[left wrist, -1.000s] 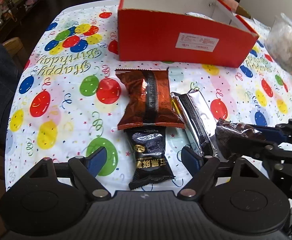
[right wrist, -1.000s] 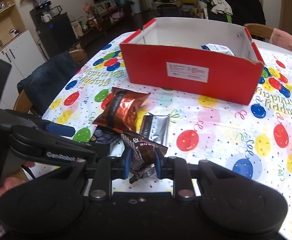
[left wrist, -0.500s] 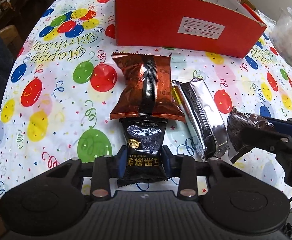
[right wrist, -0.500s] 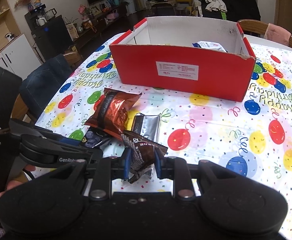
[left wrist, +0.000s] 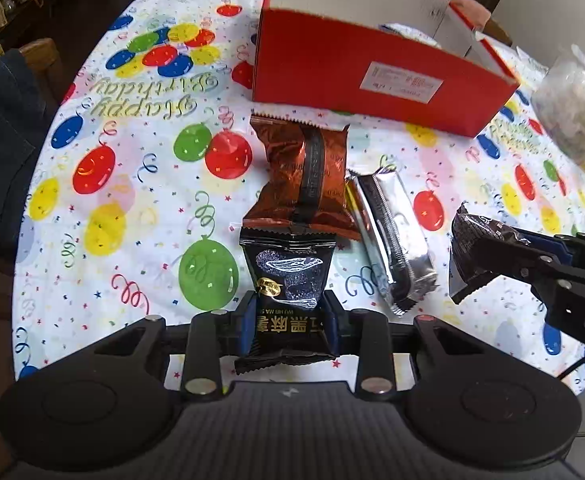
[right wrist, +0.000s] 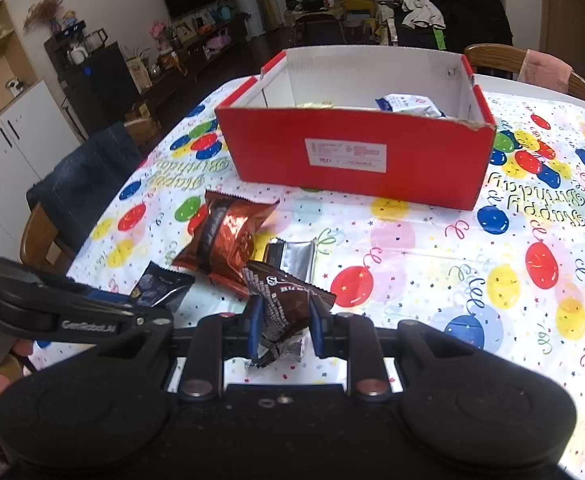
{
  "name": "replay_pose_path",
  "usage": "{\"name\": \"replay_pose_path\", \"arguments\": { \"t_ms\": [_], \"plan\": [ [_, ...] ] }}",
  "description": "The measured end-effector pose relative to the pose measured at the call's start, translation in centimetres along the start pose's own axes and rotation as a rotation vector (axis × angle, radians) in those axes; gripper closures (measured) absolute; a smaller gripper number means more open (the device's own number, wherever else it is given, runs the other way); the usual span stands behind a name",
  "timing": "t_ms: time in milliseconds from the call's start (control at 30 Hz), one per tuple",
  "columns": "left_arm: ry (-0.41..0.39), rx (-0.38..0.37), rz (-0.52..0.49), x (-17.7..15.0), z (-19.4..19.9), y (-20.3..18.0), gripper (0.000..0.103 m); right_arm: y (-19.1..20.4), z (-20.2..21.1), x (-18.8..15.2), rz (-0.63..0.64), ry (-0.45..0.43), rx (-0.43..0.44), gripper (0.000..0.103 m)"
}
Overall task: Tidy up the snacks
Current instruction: 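Carry the black packet and brown chocolate over the red box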
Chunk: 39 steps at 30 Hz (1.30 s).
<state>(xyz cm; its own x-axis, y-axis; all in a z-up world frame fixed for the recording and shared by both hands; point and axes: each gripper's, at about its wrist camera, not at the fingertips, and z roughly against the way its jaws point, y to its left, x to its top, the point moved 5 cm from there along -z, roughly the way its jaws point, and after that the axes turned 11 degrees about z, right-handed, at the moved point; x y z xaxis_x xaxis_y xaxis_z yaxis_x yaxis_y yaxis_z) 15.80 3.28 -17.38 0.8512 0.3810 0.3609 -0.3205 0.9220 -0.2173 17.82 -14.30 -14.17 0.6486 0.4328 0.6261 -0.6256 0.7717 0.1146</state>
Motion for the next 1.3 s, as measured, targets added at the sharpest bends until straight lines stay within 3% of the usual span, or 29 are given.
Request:
{"name": "replay_pose_path", "arguments": {
  "t_ms": [300, 700, 1067, 1300],
  "plan": [
    [-0.068, -0.027, 0.001, 2.5, 3.7, -1.1, 0.070, -1.2, 2.4, 2.6, -0.044, -0.069, -0.013, 0.081],
    [-0.187, -0.030, -0.022, 8.8, 6.3, -4.1, 0.070, -4.5, 4.2, 8.2, -0.051, -0.182, -0.059, 0.081],
    [-0.226, -0.006, -0.064, 14.7, 5.1, -7.7, 0.070, -8.0, 2.4, 13.1, -0.021, -0.214, -0.099, 0.081],
    [-0.214, 0.010, -0.076, 18.7, 2.8, -9.7, 0.070, -11.1, -0.6, 15.8, -0.044, -0.177, -0.094, 0.081]
  ]
}}
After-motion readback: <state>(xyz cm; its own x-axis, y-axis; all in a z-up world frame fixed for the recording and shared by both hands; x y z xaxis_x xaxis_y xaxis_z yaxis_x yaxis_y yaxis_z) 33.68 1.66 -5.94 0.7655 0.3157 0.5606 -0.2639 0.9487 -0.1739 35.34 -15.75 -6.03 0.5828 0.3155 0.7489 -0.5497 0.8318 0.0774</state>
